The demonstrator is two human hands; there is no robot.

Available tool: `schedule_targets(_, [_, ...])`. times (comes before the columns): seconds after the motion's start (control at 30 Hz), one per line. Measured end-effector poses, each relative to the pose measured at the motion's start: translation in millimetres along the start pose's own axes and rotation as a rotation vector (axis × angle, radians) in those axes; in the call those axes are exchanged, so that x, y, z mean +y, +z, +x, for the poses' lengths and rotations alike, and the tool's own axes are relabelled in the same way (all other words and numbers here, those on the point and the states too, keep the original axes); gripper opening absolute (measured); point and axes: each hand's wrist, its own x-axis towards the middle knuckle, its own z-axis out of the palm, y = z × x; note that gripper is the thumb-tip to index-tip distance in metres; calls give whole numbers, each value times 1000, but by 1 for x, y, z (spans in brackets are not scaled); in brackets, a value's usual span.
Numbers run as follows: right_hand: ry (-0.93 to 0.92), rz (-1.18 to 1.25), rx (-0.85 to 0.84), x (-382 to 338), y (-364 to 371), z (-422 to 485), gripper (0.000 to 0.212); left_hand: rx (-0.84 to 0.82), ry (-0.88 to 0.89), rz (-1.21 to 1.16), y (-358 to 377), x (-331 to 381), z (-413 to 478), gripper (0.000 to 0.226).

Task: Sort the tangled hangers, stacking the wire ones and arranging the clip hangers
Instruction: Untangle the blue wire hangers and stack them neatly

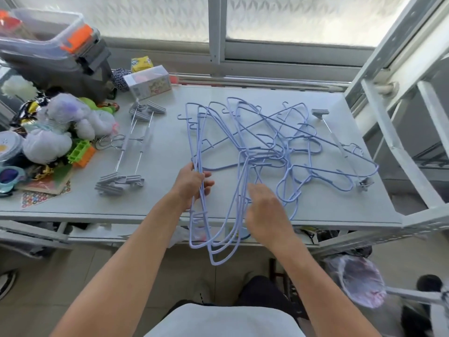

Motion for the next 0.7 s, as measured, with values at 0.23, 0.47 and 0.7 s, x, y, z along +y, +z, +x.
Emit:
schedule_targets(0.23, [-140, -187, 155, 31, -37, 91, 54, 126, 41, 80, 12, -4, 3, 17])
schedule_targets(0.47, [-167, -436, -347, 31, -32, 159, 23, 209, 77, 227, 21, -4, 2, 52])
schedule_targets(0.7, [-246, -503, -349, 48, -46, 167, 3, 315, 127, 170, 21, -9, 1, 46])
